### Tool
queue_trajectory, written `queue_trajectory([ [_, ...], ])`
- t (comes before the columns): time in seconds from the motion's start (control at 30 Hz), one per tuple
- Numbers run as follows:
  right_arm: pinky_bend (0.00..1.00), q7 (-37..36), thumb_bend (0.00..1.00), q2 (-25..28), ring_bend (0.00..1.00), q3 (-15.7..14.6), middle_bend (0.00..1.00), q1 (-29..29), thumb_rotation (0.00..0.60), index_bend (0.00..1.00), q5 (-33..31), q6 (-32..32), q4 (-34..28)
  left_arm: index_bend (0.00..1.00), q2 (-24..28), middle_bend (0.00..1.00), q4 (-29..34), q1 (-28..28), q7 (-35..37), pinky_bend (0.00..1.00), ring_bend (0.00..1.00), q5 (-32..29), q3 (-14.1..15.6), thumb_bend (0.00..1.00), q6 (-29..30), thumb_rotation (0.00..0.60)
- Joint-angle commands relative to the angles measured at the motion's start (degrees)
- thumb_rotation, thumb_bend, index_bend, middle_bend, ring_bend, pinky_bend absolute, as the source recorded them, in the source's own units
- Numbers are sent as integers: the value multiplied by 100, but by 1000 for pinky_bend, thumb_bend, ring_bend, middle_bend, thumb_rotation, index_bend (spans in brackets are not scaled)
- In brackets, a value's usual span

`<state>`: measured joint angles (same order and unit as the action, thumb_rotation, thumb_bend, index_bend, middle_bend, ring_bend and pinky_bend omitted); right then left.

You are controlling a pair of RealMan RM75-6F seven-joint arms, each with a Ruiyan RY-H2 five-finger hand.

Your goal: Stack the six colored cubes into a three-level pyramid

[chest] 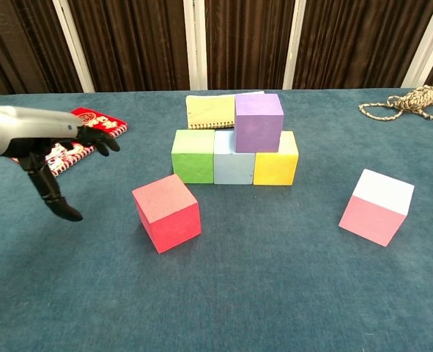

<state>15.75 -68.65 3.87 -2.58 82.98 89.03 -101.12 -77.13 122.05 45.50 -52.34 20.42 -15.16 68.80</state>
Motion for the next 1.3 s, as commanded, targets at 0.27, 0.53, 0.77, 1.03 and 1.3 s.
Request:
queue_trajectory([
  [0.27, 0, 48, 341, -15, 0, 31, 89, -2, 600, 76, -82, -62, -15, 103, 111, 57, 315, 1207, -673, 29, 0, -1815, -641, 0, 564, 600],
  [0.53, 0, -69, 340, 14, 0, 34, 89, -5, 600, 77, -78, -113, 2, 92, -270, 65, 401, 1452, -499, 29, 0, -2065, -544, 0, 1222, 600],
  [0.77, 0, -105, 341, 6, 0, 69, 88, -24, 600, 76, -177, -198, 24, 95, -614, 78, 359, 1528, -185, 30, 0, -2009, -552, 0, 1538, 600],
  [1.03, 0, -96, 340, 2, 0, 72, 89, -37, 600, 76, -209, -253, 17, 96, -791, 81, 166, 1652, -176, 30, 0, -2172, -585, 0, 1584, 600],
  [1.3, 0, -113, 340, 37, 0, 99, 89, 6, 600, 76, -338, -245, -87, 93, -1090, 80, -17, 1829, -188, 30, 0, -2311, -660, 0, 1747, 600],
])
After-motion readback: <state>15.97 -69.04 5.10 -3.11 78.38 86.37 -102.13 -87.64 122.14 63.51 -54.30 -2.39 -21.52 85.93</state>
